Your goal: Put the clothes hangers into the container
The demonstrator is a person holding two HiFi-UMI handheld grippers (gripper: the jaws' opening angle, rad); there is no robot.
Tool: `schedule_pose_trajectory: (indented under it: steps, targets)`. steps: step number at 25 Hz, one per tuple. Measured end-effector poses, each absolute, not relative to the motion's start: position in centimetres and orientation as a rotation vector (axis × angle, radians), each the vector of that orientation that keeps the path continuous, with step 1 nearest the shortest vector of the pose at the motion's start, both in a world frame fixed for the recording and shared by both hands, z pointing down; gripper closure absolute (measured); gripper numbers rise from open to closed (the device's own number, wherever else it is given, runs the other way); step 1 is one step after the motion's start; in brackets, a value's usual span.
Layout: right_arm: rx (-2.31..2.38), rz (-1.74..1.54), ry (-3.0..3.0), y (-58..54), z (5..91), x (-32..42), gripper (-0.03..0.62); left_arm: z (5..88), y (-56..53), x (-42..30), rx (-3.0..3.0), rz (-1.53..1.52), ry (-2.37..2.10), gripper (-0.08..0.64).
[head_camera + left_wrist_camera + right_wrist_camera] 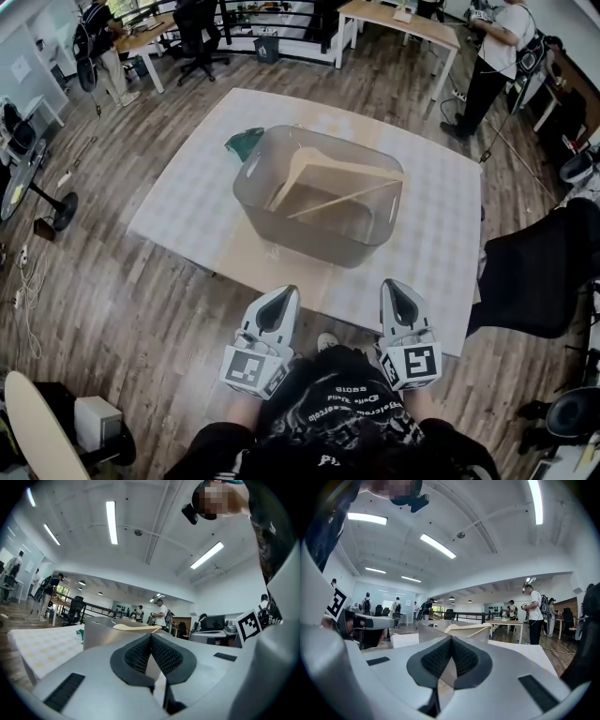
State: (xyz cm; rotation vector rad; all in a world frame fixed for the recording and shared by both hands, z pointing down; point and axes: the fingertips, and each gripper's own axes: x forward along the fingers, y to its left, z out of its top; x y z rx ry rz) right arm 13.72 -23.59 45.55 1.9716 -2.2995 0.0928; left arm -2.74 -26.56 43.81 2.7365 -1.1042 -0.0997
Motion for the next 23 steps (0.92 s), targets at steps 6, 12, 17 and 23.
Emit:
schedule_pose_trajectory:
  steps: [6,12,17,23]
  targets:
    - [1.964,0.077,-2.281,-24.4,46.3,14.6,0.585,44.8,-27.0,-2.3,2.721,-0.059,-1.130,0.540]
    - [1.948,0.070,-2.267,-24.8,46.8,15.3,0.585,45.2,-27.4,-1.9,2.734,-0.003,-1.167,0.540]
    - [1.951,0.075,-2.270,-25.5,46.9,16.0,0.586,45.4,-28.0,-1.5,2.727,0.005,-1.177,0.540]
    - [1.967,0.098,-2.262,-25.5,47.5,16.9,0.584,46.5,-28.4,-0.9,2.738,0.018,-1.163,0.540]
